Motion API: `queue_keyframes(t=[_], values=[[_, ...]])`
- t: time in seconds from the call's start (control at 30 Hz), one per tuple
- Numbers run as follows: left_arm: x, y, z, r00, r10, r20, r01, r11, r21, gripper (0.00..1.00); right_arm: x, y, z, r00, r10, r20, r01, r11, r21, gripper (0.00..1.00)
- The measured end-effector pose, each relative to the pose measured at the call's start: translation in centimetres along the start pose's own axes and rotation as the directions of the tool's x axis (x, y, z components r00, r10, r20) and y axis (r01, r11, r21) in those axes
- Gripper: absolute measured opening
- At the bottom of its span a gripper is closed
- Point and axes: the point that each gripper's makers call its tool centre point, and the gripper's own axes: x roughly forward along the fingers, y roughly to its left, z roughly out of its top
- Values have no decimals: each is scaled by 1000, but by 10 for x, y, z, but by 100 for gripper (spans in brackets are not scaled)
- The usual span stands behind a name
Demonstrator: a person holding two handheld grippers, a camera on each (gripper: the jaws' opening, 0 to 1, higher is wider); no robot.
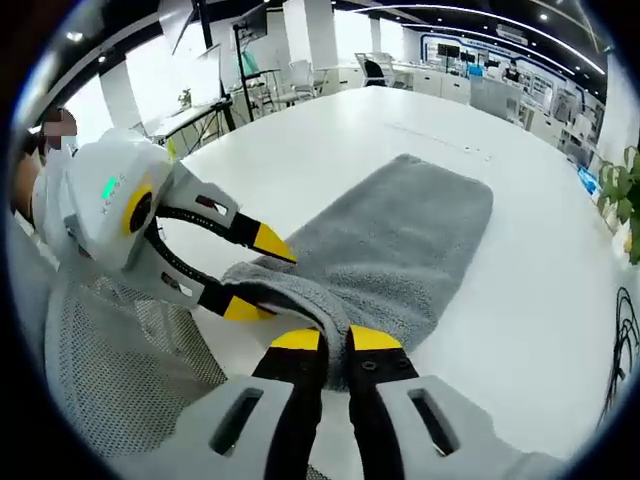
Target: Fold the towel on the table until its edges align and the towel forms a compact rectangular stack.
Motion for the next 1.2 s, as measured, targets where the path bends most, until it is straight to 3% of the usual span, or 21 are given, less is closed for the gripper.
queue_keyframes(t=[0.2,0.23,0.37,0.4,0.57,0.7,0.93,1.2], values=[[1,-3,-16,999,28,-33,-27,999,42,21,0,0,0,1000,7,10,-7,1000,29,6],[-3,4,-13,997,73,0,-72,996,49,19,0,0,0,1000,7,11,-7,999,32,6],[-11,11,-9,996,86,21,-87,996,35,11,-2,0,2,1000,11,20,-11,999,35,6],[-12,11,-5,997,69,43,-69,998,-1,10,-2,-1,3,1000,6,21,-7,999,32,5],[-16,20,-2,998,36,55,-36,999,-6,8,-4,-2,3,999,14,29,-16,999,38,6],[-17,29,0,997,-1,74,8,996,-92,8,-7,-4,4,999,9,37,-11,999,38,6],[-28,41,16,996,-26,83,35,993,-113,8,-14,-6,8,998,19,55,-22,999,47,5],[-37,23,20,993,-82,82,92,988,-127,8,-25,2,1,998,20,60,-21,1000,17,5]])
